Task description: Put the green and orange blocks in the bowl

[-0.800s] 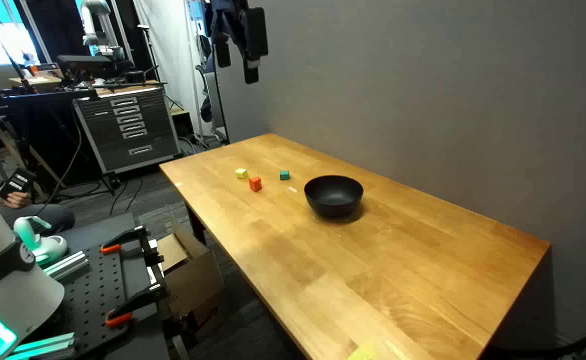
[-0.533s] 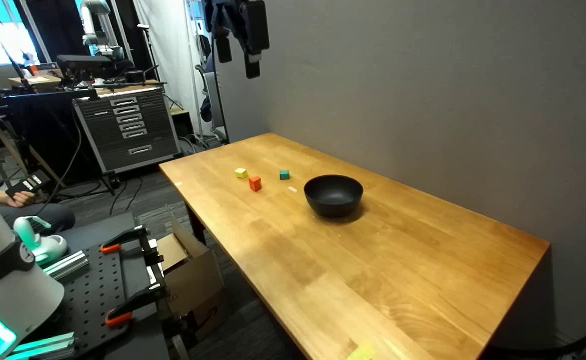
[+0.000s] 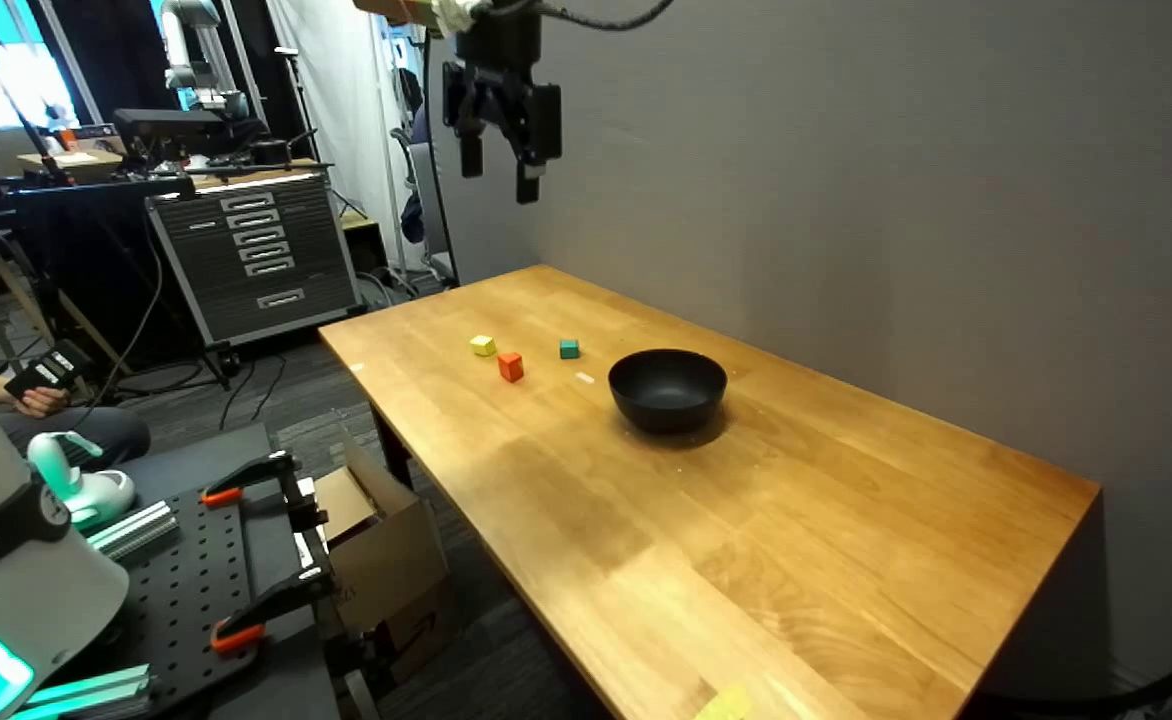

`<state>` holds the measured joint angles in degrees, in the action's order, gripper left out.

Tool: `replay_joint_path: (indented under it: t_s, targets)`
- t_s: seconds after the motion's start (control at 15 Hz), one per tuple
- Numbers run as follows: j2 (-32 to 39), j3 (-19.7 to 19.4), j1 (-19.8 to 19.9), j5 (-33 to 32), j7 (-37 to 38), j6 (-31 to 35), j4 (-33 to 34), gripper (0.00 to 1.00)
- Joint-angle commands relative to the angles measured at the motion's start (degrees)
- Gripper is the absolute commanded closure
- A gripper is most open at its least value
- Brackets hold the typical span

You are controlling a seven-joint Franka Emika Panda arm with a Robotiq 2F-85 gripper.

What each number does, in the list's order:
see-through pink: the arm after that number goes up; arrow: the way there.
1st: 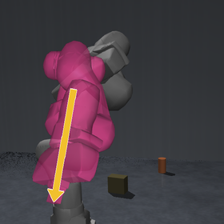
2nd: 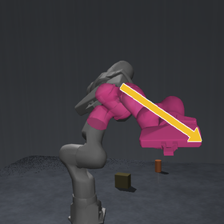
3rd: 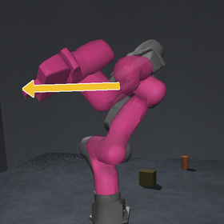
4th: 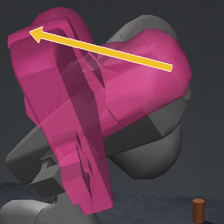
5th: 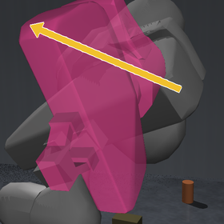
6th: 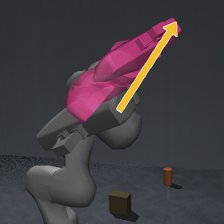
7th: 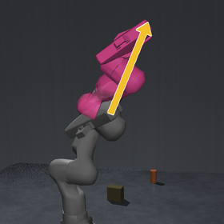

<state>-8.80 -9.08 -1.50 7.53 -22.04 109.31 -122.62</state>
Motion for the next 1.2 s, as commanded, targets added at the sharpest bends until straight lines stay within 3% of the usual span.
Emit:
replay_joint_path:
  t_s: [0.0,0.6,0.8,1.13]
  targets:
    - [13.99,5.29,-1.29,-1.98,-0.56,-3.59,11.11,0.00]
    - [42.22,16.72,-3.35,-7.93,-8.94,-5.64,36.77,0.00]
    - [49.32,18.63,-3.56,-9.31,-13.73,-5.88,45.41,0.00]
    - [59.46,18.48,-5.37,-13.11,-18.76,-3.45,57.72,0.00]
